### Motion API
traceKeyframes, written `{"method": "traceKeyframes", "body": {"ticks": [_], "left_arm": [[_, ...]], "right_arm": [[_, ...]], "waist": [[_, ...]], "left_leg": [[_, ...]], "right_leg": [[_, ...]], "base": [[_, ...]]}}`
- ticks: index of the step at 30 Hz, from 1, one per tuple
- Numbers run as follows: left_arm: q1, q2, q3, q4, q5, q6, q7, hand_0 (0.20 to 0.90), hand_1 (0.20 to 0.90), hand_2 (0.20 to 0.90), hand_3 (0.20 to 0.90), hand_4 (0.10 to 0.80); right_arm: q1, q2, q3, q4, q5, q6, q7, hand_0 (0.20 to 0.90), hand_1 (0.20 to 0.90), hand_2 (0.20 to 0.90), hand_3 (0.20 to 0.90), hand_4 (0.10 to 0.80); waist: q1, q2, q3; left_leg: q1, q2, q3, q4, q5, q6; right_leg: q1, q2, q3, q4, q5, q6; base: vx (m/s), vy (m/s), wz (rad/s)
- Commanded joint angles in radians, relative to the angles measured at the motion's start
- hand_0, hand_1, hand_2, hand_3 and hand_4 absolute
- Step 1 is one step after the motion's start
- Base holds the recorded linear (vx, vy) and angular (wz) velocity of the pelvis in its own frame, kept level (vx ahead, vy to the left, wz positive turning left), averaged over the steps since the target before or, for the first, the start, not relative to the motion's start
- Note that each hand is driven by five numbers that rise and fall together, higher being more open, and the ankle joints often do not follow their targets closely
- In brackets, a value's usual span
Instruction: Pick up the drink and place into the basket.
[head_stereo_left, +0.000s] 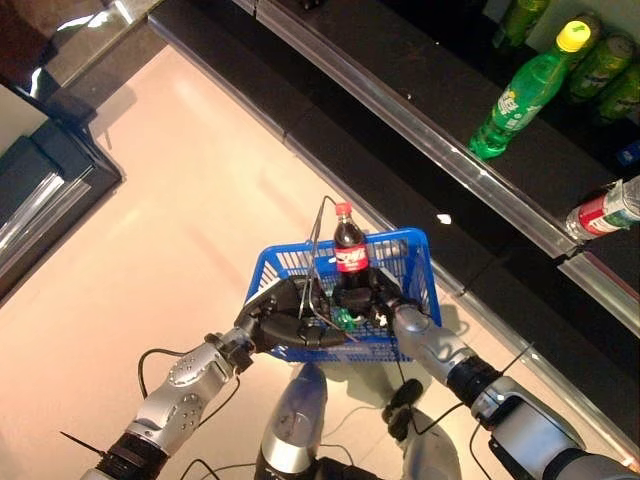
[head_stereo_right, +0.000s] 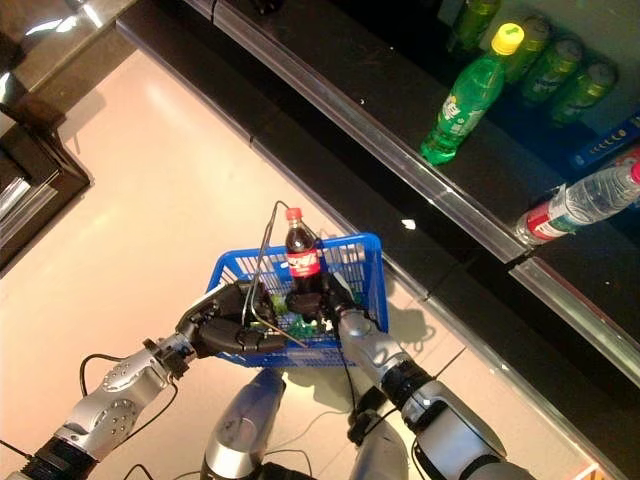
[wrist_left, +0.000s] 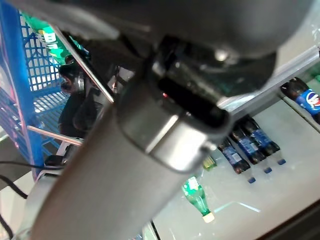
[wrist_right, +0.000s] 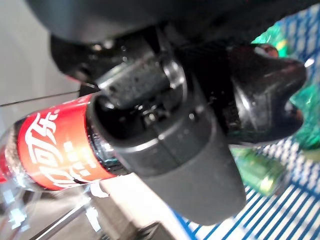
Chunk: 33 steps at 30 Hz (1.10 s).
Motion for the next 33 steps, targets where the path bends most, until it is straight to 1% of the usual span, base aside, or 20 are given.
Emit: {"method": "traceKeyframes", "body": {"ticks": [1,5,7,9,10,15,17,20,21,24,27,30,33], "left_arm": [[-0.126,-0.075,0.081,-0.478,-0.185,-0.168,-0.206,0.3,0.3,0.3,0.2,0.1],[-0.133,-0.081,0.083,-0.489,-0.174,-0.158,-0.194,0.3,0.3,0.3,0.2,0.1],[-0.129,-0.084,0.094,-0.496,-0.178,-0.146,-0.197,0.3,0.3,0.3,0.2,0.1],[-0.125,-0.09,0.096,-0.499,-0.176,-0.14,-0.201,0.3,0.3,0.3,0.2,0.1],[-0.12,-0.095,0.098,-0.508,-0.17,-0.133,-0.201,0.3,0.3,0.3,0.2,0.1],[-0.123,-0.099,0.099,-0.522,-0.17,-0.106,-0.207,0.3,0.3,0.3,0.2,0.1],[-0.127,-0.103,0.098,-0.528,-0.165,-0.097,-0.199,0.3,0.3,0.3,0.2,0.1],[-0.132,-0.11,0.1,-0.531,-0.161,-0.087,-0.186,0.3,0.3,0.3,0.2,0.1],[-0.133,-0.111,0.101,-0.532,-0.161,-0.087,-0.186,0.3,0.3,0.3,0.2,0.1],[-0.128,-0.119,0.102,-0.538,-0.158,-0.081,-0.185,0.3,0.3,0.3,0.2,0.1],[-0.124,-0.126,0.1,-0.543,-0.15,-0.082,-0.185,0.3,0.3,0.3,0.2,0.1],[-0.127,-0.13,0.093,-0.547,-0.141,-0.084,-0.18,0.3,0.3,0.3,0.2,0.1],[-0.127,-0.132,0.095,-0.551,-0.141,-0.081,-0.176,0.3,0.3,0.3,0.2,0.1]], "right_arm": [[-0.072,0.088,0.04,-0.009,0.02,-0.025,0.078,0.3,0.3,0.3,0.2,0.1],[-0.051,0.125,0.029,0.116,0.061,0.005,0.13,0.3,0.3,0.3,0.2,0.1],[-0.045,0.14,0.019,0.163,0.055,0.023,0.164,0.3,0.3,0.3,0.2,0.1],[-0.044,0.147,0.022,0.19,0.032,0.032,0.188,0.3,0.3,0.3,0.2,0.1],[-0.043,0.15,0.029,0.201,0.005,0.051,0.209,0.3,0.3,0.3,0.2,0.1],[-0.057,0.153,0.046,0.265,-0.067,0.105,0.227,0.3,0.3,0.3,0.2,0.1],[-0.071,0.157,0.047,0.295,-0.113,0.124,0.242,0.3,0.3,0.3,0.2,0.1],[-0.086,0.158,0.067,0.339,-0.252,0.124,0.264,0.3,0.3,0.3,0.2,0.1],[-0.087,0.158,0.068,0.341,-0.26,0.123,0.266,0.3,0.3,0.3,0.2,0.1],[-0.075,0.153,0.095,0.345,-0.391,0.141,0.284,0.3,0.3,0.3,0.2,0.1],[-0.064,0.153,0.114,0.371,-0.482,0.151,0.298,0.3,0.3,0.3,0.2,0.1],[-0.063,0.155,0.123,0.408,-0.56,0.185,0.305,0.3,0.3,0.3,0.2,0.1],[-0.073,0.153,0.125,0.443,-0.655,0.193,0.312,0.3,0.3,0.3,0.2,0.1]], "waist": [[0.004,-0.024,-0.092],[0.007,-0.029,-0.082],[0.01,-0.029,-0.077],[0.013,-0.027,-0.073],[0.015,-0.026,-0.071],[0.024,-0.023,-0.065],[0.026,-0.024,-0.063],[0.026,-0.022,-0.061],[0.026,-0.022,-0.06],[0.025,-0.02,-0.059],[0.024,-0.017,-0.056],[0.025,-0.014,-0.053],[0.027,-0.014,-0.05]], "left_leg": [[-0.061,-0.01,0.046,0.105,-0.019,0.027],[-0.062,-0.005,0.051,0.097,-0.017,0.029],[-0.064,-0.005,0.051,0.096,-0.016,0.028],[-0.063,-0.004,0.049,0.094,-0.014,0.028],[-0.061,-0.004,0.048,0.091,-0.013,0.028],[-0.063,-0.005,0.043,0.086,-0.007,0.029],[-0.065,-0.006,0.043,0.087,-0.006,0.029],[-0.067,-0.007,0.044,0.084,-0.003,0.029],[-0.067,-0.007,0.044,0.084,-0.003,0.029],[-0.068,-0.007,0.046,0.081,-0.001,0.031],[-0.07,-0.008,0.047,0.077,0.002,0.034],[-0.075,-0.009,0.046,0.075,0.004,0.035],[-0.077,-0.007,0.047,0.074,0.005,0.036]], "right_leg": [[0.041,-0.022,-0.004,-0.027,0.051,-0.032],[0.036,-0.016,0.002,-0.028,0.051,-0.034],[0.033,-0.013,0.005,-0.027,0.051,-0.035],[0.033,-0.013,0.006,-0.028,0.052,-0.036],[0.033,-0.012,0.005,-0.028,0.053,-0.036],[0.031,-0.012,0.0,-0.026,0.055,-0.036],[0.027,-0.012,0.001,-0.023,0.056,-0.037],[0.02,-0.01,0.004,-0.02,0.058,-0.037],[0.02,-0.01,0.004,-0.02,0.058,-0.037],[0.015,-0.011,0.008,-0.019,0.059,-0.036],[0.009,-0.012,0.009,-0.018,0.061,-0.033],[0.002,-0.013,0.009,-0.016,0.064,-0.032],[-0.003,-0.012,0.009,-0.014,0.065,-0.032]], "base": [[0.011,-0.049,0.02],[0.009,-0.046,0.01],[0.0,-0.017,0.0],[0.0,0.0,0.0],[0.0,0.0,0.0],[0.005,-0.013,0.0],[0.0,0.0,0.0],[0.0,0.0,0.0],[0.0,0.0,0.0],[0.0,0.0,0.0],[0.0,0.0,0.0],[0.0,0.0,0.0],[0.0,0.0,0.0]]}}
